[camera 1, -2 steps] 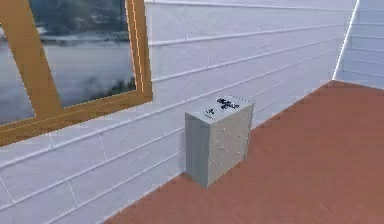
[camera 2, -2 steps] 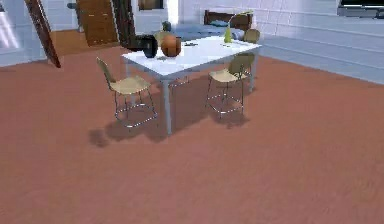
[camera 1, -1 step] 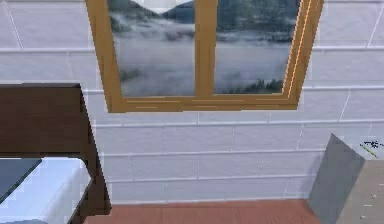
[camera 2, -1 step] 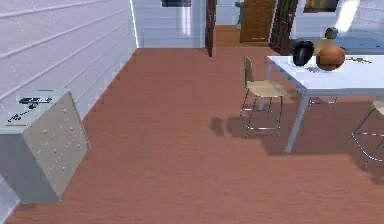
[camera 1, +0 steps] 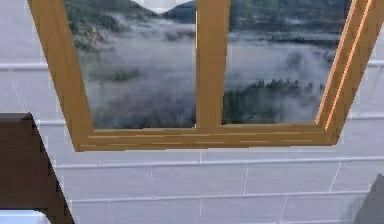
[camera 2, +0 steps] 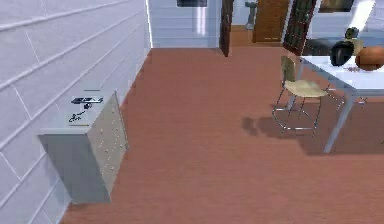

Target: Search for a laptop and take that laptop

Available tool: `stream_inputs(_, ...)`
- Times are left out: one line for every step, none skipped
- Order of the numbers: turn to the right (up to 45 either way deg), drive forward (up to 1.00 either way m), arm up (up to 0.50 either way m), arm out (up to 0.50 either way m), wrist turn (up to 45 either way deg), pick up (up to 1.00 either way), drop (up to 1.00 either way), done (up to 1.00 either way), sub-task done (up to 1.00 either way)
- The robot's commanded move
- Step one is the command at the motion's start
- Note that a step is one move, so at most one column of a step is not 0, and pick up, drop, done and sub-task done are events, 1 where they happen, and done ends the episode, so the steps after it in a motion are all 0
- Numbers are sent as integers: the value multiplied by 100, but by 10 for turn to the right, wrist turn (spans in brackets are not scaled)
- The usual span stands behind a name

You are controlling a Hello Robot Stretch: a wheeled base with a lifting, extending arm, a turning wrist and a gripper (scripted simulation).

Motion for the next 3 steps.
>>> stream_inputs(-450, 0, 0, 0, 0, 0, 0, 0, 0)
stream_inputs(-450, 0, 0, 0, 0, 0, 0, 0, 0)
stream_inputs(-450, 0, 0, 0, 0, 0, 0, 0, 0)
